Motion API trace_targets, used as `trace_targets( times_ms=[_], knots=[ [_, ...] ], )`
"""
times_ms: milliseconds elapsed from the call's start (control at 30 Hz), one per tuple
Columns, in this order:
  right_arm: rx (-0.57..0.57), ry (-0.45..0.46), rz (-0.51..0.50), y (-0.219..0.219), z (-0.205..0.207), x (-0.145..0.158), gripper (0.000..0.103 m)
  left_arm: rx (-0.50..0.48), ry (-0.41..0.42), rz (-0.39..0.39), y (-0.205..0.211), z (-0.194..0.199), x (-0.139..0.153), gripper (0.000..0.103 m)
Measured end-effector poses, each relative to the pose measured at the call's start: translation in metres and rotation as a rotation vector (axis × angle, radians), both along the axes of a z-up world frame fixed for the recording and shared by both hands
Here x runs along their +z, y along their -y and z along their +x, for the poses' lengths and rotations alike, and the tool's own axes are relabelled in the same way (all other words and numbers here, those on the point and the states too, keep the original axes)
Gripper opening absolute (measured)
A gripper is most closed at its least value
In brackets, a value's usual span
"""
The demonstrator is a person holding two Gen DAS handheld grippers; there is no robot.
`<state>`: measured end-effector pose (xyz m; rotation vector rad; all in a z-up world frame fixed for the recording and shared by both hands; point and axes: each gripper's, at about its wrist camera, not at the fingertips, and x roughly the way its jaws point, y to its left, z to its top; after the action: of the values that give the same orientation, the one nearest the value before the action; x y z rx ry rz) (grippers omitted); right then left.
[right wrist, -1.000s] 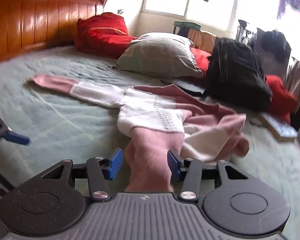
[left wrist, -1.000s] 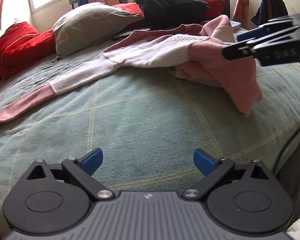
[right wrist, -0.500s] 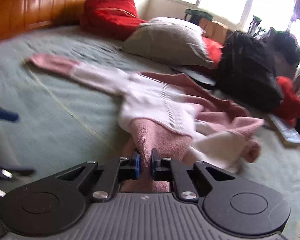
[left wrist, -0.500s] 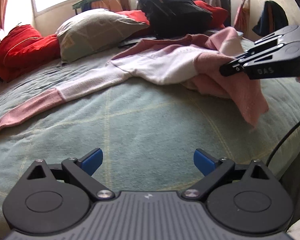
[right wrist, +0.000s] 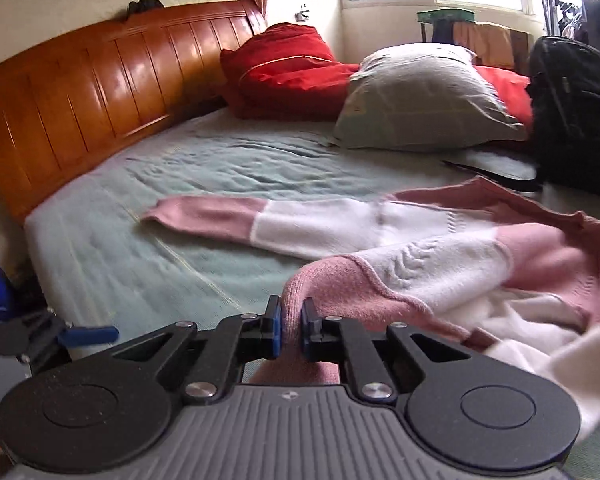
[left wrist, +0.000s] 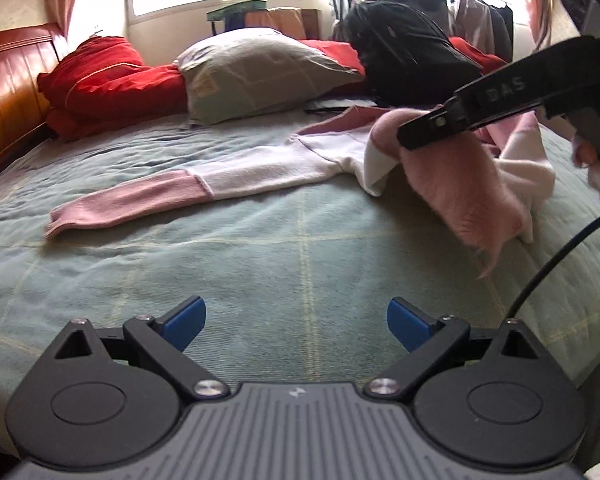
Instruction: Fold clothes
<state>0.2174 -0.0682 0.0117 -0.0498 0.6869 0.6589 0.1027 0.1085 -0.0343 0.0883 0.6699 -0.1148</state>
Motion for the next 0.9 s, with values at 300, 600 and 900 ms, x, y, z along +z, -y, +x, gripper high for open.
trace_targets(
  times_ms=[300, 600, 900],
  knots=[
    [0.029, -0.104, 0.028, 0.005, -0.008, -0.026, 0.026, -0.022, -0.006, -0.006, 0.003, -0.003, 0.002, 0.097],
    [-0.171, -0.115, 0.041, 0.097, -0.045, -0.042, 0.037, -0.1, -0.011, -0.001, 0.029, -0.004, 0.003, 0.098],
    [-0.422, -0.204, 0.031, 0.17, -0.063, -0.086, 0.063, -0.202, -0.029, 0.03, 0.067, -0.005, 0.005, 0.098]
  ],
)
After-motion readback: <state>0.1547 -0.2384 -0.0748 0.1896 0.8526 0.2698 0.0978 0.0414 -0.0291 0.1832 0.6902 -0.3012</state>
